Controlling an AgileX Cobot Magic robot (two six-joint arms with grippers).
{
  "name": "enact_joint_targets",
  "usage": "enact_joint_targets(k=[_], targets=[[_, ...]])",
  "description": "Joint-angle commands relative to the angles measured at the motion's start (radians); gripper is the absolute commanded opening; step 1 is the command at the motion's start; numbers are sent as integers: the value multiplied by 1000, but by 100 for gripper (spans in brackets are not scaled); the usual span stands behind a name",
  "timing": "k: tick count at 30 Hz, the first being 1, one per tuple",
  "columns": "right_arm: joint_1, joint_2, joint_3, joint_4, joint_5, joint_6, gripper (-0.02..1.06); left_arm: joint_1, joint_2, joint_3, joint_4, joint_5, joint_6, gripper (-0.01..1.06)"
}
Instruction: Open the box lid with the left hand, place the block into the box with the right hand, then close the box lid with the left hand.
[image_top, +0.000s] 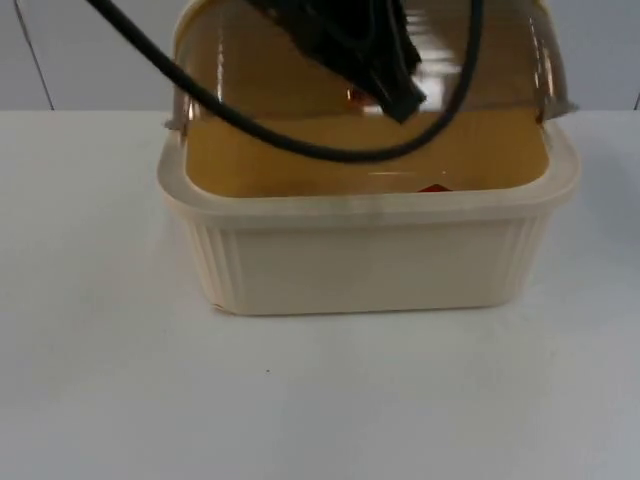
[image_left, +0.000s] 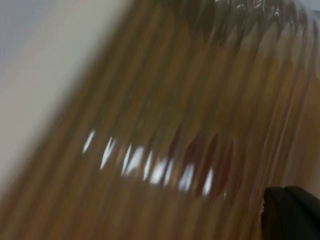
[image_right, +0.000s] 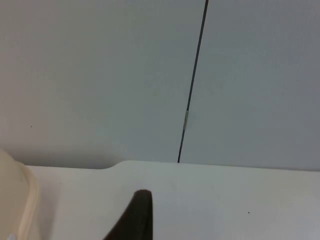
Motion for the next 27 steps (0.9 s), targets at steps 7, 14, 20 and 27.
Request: enact_joint_targets(k=[7,14,20,27], targets=[[22,-6,0,-5,3,-2,93,-5,29,39,19,-10,-50,0],[42,-6,0,-5,3,-2,93,-5,-16,39,-9,52,-77,0],[42,-6,0,-5,3,-2,93,-5,-164,37,-27,62,-164,0],[42,-6,0,-5,1,-2,93,-1,-316,37,-27,-67,-165,0]])
